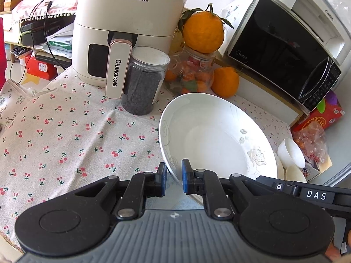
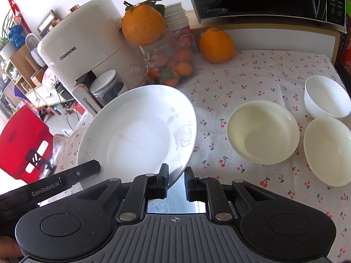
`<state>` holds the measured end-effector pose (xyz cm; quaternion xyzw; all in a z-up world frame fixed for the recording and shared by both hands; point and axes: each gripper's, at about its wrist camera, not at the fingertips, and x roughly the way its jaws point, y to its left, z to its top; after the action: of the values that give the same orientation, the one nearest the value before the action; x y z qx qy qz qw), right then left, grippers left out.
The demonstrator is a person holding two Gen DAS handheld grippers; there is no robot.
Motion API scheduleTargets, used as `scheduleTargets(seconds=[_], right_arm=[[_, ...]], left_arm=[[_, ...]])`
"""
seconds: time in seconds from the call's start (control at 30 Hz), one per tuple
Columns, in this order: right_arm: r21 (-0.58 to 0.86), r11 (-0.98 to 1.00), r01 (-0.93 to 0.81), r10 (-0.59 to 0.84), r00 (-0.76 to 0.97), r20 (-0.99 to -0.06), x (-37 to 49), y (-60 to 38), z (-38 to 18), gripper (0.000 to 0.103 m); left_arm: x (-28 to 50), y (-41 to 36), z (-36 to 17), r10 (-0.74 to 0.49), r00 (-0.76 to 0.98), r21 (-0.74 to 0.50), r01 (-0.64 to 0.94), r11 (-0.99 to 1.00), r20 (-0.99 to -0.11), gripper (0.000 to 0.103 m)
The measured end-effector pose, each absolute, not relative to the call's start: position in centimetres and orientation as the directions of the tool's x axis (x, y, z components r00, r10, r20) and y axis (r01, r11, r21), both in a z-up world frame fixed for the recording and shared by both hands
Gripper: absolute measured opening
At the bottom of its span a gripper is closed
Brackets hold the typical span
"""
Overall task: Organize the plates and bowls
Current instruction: 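Lift the white plate with both grippers and carry it toward the blue plates, then lower the white plate onto the blue plate stack with both grippers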
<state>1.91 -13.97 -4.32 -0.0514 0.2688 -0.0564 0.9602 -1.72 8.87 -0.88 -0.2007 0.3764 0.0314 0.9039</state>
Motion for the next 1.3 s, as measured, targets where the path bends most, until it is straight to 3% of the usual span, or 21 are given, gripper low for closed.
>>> scheduleTargets(seconds=[0.93, 1.3], right_arm=[[-0.148, 0.983, 0.107, -0.173, 0.809, -0.562, -2.0, -13.7, -9.1, 0.016], [-0.169, 0.979, 0.118, -0.195, 0.792, -0.579, -2.6, -13.5, -10.3, 0.020]], left_arm=[[-6.2, 8.0, -3.4, -0.103, 0.667, -0.297, -0.184, 0.937, -0.738, 0.014], [-6.6, 6.7, -3.7, -0.057, 0.657, -0.206, -0.151, 0.967, -0.752, 0.017]])
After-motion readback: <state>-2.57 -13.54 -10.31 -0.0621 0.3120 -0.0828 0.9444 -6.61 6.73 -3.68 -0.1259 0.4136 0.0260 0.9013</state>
